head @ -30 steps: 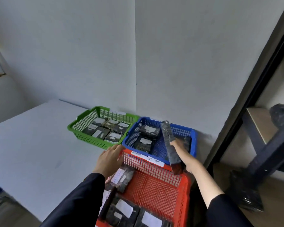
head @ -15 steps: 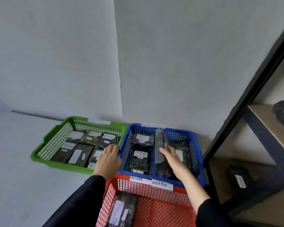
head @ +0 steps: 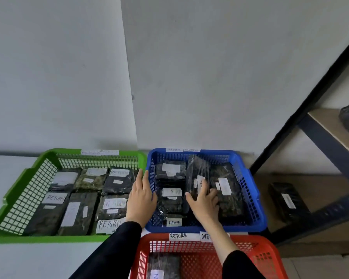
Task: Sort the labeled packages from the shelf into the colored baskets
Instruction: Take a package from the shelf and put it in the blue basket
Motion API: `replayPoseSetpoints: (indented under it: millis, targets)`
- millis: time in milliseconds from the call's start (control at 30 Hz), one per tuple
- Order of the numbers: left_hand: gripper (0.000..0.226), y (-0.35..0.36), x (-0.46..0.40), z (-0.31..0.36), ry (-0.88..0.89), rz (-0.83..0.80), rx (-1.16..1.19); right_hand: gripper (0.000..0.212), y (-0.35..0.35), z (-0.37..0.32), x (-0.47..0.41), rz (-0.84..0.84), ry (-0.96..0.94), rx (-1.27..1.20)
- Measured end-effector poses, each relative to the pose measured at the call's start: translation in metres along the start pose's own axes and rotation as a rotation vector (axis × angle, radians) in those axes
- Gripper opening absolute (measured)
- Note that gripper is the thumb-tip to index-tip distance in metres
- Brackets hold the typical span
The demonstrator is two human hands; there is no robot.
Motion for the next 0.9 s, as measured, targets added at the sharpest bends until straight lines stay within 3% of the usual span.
replayPoseSetpoints:
  millis: [233, 500, 700, 900]
  targets:
    - [0.062, 0.006, 0.001, -0.006, 0.016, 0.064, 0.029, 0.073, -0.002, 0.001, 0.002, 0.17, 0.004, 0.077]
    - [0.064, 0.008, 0.002, -0.007, 0.014, 0.082, 0.064, 0.072, 0.005, 0.005, -0.002, 0.055, -0.043, 0.209]
    - [0.065, 0.007, 0.003, -0.006, 0.014, 0.075, 0.068, 0.072, 0.008, 0.006, -0.001, 0.123, -0.143, 0.322]
    - [0.065, 0.008, 0.003, -0.005, 0.018, 0.043, 0.004, 0.067, 0.009, 0.006, -0.005, 0.044, -0.139, 0.311]
Point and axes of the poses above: each hand's wrist, its own x-axis away from the middle knuckle, its own y-axis out of the palm, z = x × y, the point moved 1 cm from there along -x, towards the middle knuckle, and after that the axes turned 1 degree about x, right-handed, at the moved point
